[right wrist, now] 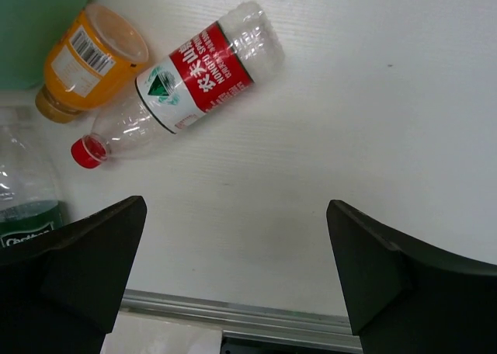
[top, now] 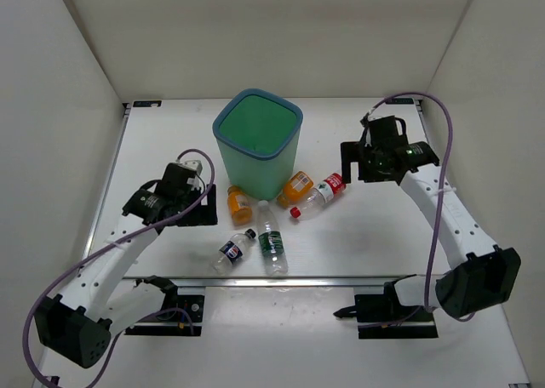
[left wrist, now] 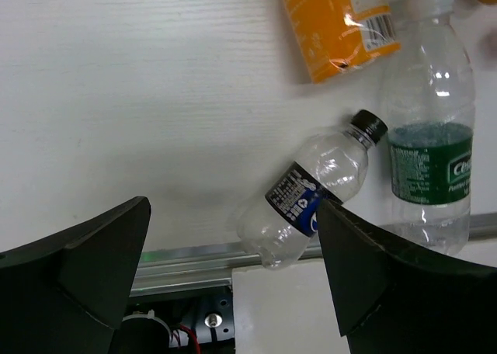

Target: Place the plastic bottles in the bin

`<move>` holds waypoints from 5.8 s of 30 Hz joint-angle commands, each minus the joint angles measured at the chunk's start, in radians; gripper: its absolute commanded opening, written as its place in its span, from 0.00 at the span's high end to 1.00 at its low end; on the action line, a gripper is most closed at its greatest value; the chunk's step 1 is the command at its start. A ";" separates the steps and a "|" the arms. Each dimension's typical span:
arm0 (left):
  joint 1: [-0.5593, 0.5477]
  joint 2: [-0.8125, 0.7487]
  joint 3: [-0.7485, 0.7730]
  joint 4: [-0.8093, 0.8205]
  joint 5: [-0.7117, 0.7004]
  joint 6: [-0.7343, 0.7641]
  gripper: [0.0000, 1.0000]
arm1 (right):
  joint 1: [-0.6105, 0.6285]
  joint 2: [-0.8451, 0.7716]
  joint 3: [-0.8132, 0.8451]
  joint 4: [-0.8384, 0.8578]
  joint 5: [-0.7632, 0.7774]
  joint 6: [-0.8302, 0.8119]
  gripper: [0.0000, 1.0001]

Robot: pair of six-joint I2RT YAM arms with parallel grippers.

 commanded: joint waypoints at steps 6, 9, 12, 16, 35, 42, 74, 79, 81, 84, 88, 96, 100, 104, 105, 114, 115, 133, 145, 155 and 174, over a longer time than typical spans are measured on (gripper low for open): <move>-0.187 0.046 -0.078 0.037 0.101 0.075 0.02 | -0.021 -0.163 -0.068 0.126 -0.058 -0.052 0.01; -0.201 0.089 -0.096 0.057 0.169 0.103 0.01 | -0.020 -0.166 -0.076 0.126 -0.034 -0.054 0.01; -0.273 0.118 -0.123 0.131 0.173 0.126 0.02 | -0.036 -0.138 -0.083 0.123 -0.033 -0.040 0.01; -0.336 0.196 -0.110 0.165 0.186 0.149 0.01 | -0.067 -0.129 -0.108 0.117 -0.087 -0.018 0.01; -0.354 0.295 -0.130 0.174 0.067 0.091 0.47 | -0.146 -0.226 -0.275 0.213 -0.191 0.048 0.01; -0.331 0.003 0.024 0.120 0.089 0.141 0.62 | -0.168 -0.200 -0.314 0.264 -0.248 0.132 0.01; -0.242 0.435 0.541 0.817 -0.279 0.141 0.01 | -0.040 0.041 -0.370 0.603 0.053 0.448 0.01; -0.253 0.350 0.536 0.551 -0.218 0.068 0.01 | -0.005 0.133 -0.353 0.643 0.105 0.497 0.01; -0.261 0.284 0.465 0.475 -0.215 0.015 0.01 | 0.025 0.167 -0.335 0.667 0.105 0.505 0.01; -0.242 0.160 0.323 0.328 -0.180 -0.142 0.01 | 0.068 0.228 -0.289 0.661 0.170 0.497 0.01; -0.210 0.020 0.154 0.130 -0.250 -0.243 0.01 | 0.082 0.296 -0.269 0.646 0.197 0.523 0.03; -0.011 -0.105 -0.061 0.013 -0.216 -0.259 0.01 | 0.058 0.274 -0.384 0.736 0.201 0.597 0.20; -0.018 -0.062 -0.038 0.005 -0.219 -0.236 0.01 | 0.039 0.275 -0.390 0.738 0.223 0.581 0.40; -0.004 -0.037 -0.031 0.033 -0.218 -0.210 0.01 | 0.024 0.203 -0.387 0.698 0.266 0.539 0.54; 0.000 -0.033 -0.032 0.039 -0.201 -0.198 0.01 | 0.029 0.175 -0.386 0.689 0.304 0.522 0.57; 0.057 -0.010 -0.035 0.108 -0.132 -0.158 0.01 | 0.087 -0.101 -0.205 1.068 0.316 -0.028 0.54; 0.063 -0.006 -0.029 0.113 -0.118 -0.167 0.01 | 0.134 -0.098 -0.193 1.159 0.321 -0.122 0.53; 0.059 -0.052 -0.073 0.116 -0.035 -0.182 0.01 | 0.375 0.316 0.047 1.748 -0.161 -0.426 0.45; 0.023 0.087 -0.078 0.243 0.012 -0.268 0.01 | 0.361 0.140 0.094 1.348 0.050 -0.413 0.01; -0.029 0.322 -0.018 0.422 0.000 -0.375 0.02 | 0.069 -0.165 -0.270 0.787 0.130 -0.031 0.01; -0.069 0.474 -0.093 0.593 -0.005 -0.424 0.27 | -0.120 -0.410 -0.545 0.626 0.014 0.074 0.01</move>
